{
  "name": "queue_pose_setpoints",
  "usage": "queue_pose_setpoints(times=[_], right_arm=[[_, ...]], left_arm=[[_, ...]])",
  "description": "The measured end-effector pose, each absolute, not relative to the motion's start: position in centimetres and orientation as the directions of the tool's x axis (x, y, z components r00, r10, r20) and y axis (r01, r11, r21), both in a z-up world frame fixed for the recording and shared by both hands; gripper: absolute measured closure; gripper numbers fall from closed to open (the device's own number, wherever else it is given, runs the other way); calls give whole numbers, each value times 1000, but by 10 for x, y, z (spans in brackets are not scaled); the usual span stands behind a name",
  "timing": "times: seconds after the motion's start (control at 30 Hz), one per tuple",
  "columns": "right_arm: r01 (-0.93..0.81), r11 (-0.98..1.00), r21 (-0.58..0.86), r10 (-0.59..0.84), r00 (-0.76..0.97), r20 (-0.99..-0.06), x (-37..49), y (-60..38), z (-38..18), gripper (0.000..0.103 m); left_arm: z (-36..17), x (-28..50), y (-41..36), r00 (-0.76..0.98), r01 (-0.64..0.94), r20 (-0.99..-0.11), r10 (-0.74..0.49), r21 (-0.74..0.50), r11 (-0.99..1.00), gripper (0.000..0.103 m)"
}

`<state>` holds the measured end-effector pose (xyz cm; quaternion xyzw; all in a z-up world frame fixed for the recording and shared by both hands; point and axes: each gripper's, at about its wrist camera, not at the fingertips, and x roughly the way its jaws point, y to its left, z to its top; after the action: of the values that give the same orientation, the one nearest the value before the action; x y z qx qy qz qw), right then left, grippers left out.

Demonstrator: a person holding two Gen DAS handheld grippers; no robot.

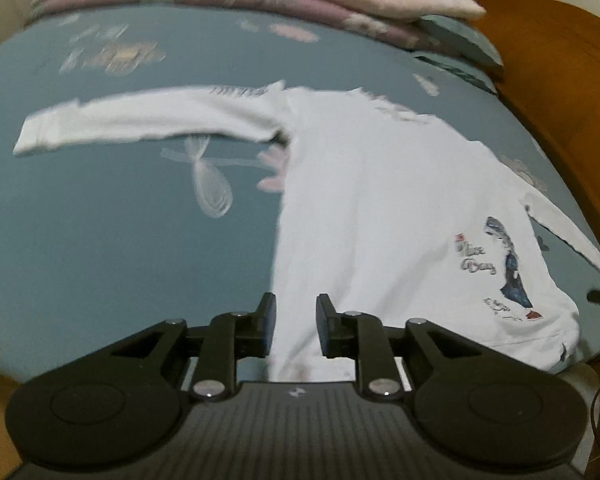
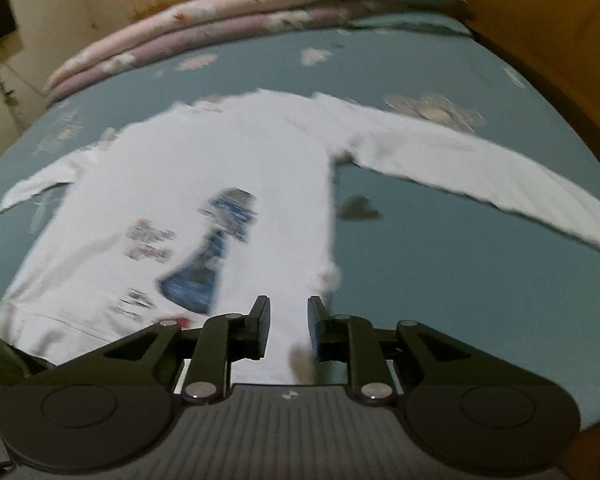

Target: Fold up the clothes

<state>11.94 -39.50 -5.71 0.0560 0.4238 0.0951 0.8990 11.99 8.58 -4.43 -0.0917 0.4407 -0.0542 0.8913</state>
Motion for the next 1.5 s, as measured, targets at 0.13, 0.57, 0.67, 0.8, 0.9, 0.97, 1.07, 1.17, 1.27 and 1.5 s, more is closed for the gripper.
queue_pose_setpoints(times=[0.13, 0.57, 0.67, 0.8, 0.9, 0.97, 1.07, 1.17, 1.27, 1.5], right_arm=[[-209, 955, 209, 294, 606, -739, 129, -358, -56, 70], [-270, 917, 294, 391, 467, -793, 139, -286, -121, 70], [-260, 916, 305, 395, 464, -793, 128, -295, -124, 70], [-222, 928, 300, 371, 453, -811, 111, -320, -121, 70], [-209, 936, 284, 351, 472, -809, 98, -337, -112, 61], [-193, 934, 300, 357, 509, -783, 91, -349, -103, 56], [-145, 932, 333, 355, 558, -750, 88, -364, -92, 49], [-110, 932, 346, 344, 577, -741, 87, -371, -90, 46], [-102, 929, 357, 348, 575, -741, 87, -371, -92, 46], [-127, 924, 360, 367, 558, -745, 84, -362, -95, 43]], left_arm=[[-44, 128, 46, 585, 136, -776, -235, -192, 972, 71], [-112, 144, -45, 463, 307, -839, -284, -149, 940, 70], [-119, 131, -38, 474, 327, -831, -290, -140, 935, 67], [-113, 118, -34, 464, 359, -844, -271, -100, 928, 67], [-105, 110, -42, 480, 402, -836, -267, -61, 914, 67], [-99, 104, -51, 502, 447, -819, -278, -30, 894, 65], [-91, 93, -75, 528, 556, -779, -339, 16, 831, 60], [-93, 79, -102, 537, 667, -758, -371, 111, 737, 55], [-101, 68, -122, 543, 739, -749, -380, 211, 640, 53], [-128, 52, -147, 559, 812, -748, -358, 407, 419, 52]])
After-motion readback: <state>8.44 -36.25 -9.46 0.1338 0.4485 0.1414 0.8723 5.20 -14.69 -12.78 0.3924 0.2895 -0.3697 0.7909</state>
